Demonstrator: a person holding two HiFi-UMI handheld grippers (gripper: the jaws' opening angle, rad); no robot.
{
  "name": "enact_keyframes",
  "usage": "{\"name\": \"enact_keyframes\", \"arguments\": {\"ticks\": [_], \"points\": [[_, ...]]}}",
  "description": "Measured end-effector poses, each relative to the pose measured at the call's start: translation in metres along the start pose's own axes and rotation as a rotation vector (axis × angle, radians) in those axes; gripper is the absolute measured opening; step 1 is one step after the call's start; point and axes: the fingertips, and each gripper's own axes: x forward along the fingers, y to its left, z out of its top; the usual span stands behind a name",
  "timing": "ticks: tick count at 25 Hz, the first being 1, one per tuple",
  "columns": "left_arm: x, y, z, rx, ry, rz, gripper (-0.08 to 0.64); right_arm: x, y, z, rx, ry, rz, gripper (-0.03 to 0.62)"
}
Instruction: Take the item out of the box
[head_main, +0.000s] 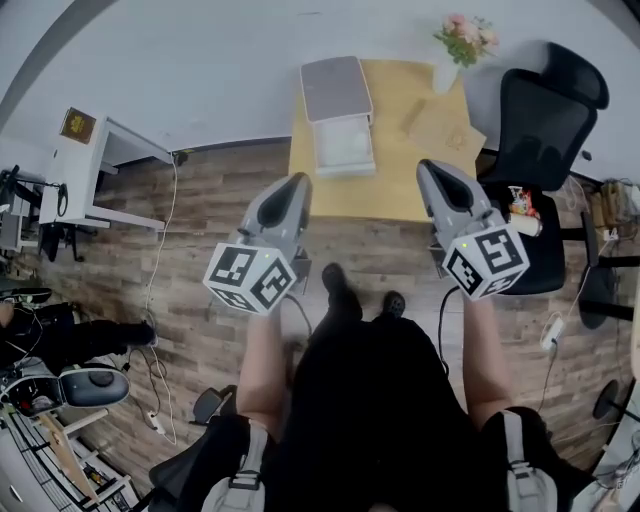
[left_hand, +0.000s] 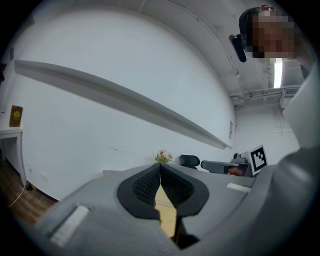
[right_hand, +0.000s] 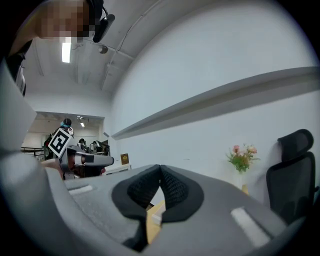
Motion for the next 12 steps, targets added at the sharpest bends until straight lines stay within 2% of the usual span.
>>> {"name": "enact_keyframes", "arguments": {"ticks": [12], "points": [[0.03,0.087,0.0,-0.007,0.034,-0.059,0.014,0.088,0.009,-0.015,0.008,0.058,-0.05,0.003]]}}
